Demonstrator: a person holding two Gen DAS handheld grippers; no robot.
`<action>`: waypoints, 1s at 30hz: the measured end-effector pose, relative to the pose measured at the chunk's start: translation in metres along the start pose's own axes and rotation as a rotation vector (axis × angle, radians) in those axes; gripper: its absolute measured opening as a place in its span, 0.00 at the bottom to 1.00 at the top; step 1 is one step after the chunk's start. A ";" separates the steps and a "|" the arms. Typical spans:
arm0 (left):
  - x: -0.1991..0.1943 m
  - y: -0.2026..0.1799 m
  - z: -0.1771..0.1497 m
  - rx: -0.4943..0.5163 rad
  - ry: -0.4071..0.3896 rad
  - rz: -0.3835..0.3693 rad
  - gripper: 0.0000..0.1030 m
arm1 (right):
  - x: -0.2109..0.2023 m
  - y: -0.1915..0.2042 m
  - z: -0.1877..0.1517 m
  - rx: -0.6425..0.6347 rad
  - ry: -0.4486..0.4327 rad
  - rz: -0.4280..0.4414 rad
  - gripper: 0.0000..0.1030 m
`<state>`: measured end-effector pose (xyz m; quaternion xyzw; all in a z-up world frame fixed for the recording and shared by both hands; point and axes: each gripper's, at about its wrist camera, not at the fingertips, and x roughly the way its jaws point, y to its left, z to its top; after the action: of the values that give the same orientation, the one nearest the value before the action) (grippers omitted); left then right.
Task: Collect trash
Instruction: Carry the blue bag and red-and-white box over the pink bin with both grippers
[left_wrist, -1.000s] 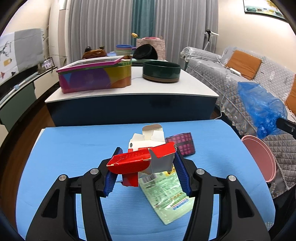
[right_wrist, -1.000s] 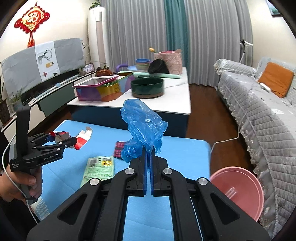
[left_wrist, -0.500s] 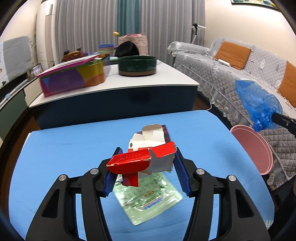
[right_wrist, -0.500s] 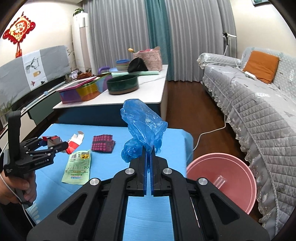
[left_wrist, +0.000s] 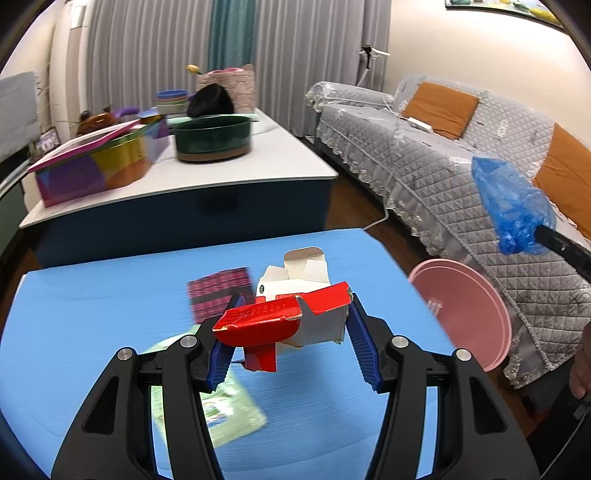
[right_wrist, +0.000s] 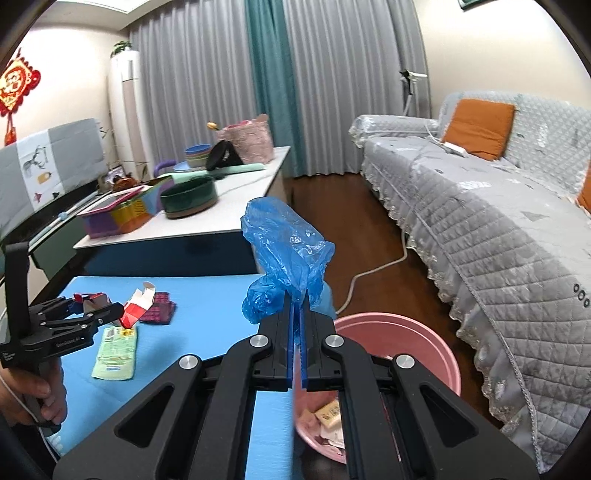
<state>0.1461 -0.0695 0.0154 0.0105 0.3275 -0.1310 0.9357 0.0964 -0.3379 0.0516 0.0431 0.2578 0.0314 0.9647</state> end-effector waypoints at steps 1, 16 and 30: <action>0.001 -0.005 0.000 0.004 -0.002 -0.004 0.53 | 0.000 -0.005 -0.001 0.004 0.002 -0.006 0.03; 0.027 -0.082 0.019 0.036 0.007 -0.068 0.53 | 0.008 -0.058 0.006 0.102 -0.002 -0.064 0.03; 0.046 -0.126 0.030 0.076 0.025 -0.100 0.53 | 0.016 -0.087 0.012 0.192 0.010 -0.091 0.03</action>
<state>0.1673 -0.2056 0.0195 0.0316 0.3341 -0.1896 0.9227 0.1197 -0.4234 0.0454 0.1232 0.2663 -0.0371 0.9553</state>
